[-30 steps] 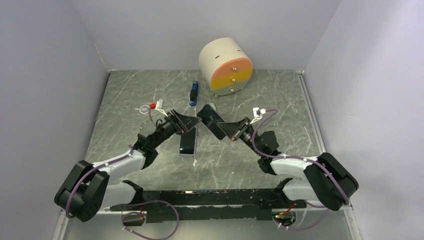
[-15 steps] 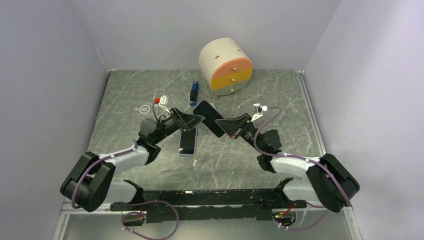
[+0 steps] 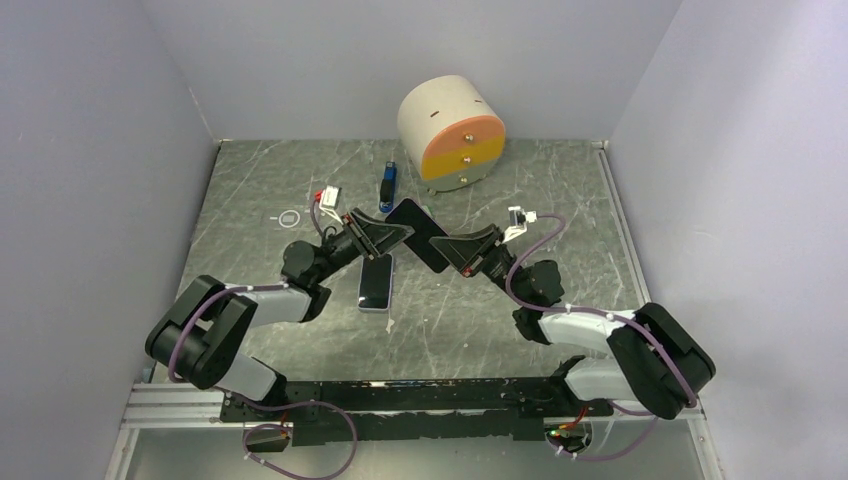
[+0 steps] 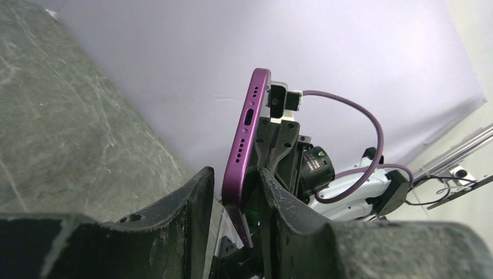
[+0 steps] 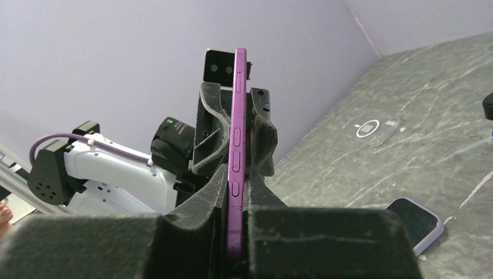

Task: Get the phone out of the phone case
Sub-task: Place the phone at the center of the board.

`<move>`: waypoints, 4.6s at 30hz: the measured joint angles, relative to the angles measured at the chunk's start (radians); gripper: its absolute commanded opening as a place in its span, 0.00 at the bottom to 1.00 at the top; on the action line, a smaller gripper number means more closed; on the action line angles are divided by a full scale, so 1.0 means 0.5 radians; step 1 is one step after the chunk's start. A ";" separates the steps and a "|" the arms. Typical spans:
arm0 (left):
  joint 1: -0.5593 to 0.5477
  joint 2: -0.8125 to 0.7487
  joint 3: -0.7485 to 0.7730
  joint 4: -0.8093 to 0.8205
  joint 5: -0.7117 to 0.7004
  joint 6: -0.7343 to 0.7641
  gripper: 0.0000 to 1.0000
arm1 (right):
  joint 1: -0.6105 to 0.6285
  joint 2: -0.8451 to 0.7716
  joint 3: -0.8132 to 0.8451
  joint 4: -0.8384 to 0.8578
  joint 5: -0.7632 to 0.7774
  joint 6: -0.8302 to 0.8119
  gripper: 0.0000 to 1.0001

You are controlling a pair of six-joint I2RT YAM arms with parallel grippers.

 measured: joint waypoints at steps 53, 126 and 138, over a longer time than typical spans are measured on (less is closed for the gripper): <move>0.894 -0.468 -0.428 -1.057 -0.611 0.085 0.03 | -0.233 -1.189 -0.296 -1.250 0.678 -0.894 0.99; 1.670 -0.100 0.057 -2.470 -0.800 -0.163 0.77 | -0.237 -1.067 -0.461 -1.376 1.042 -1.005 0.99; 1.670 -0.022 0.251 -2.790 -0.747 -0.137 0.76 | -0.237 -1.077 -0.461 -1.376 1.040 -1.005 0.99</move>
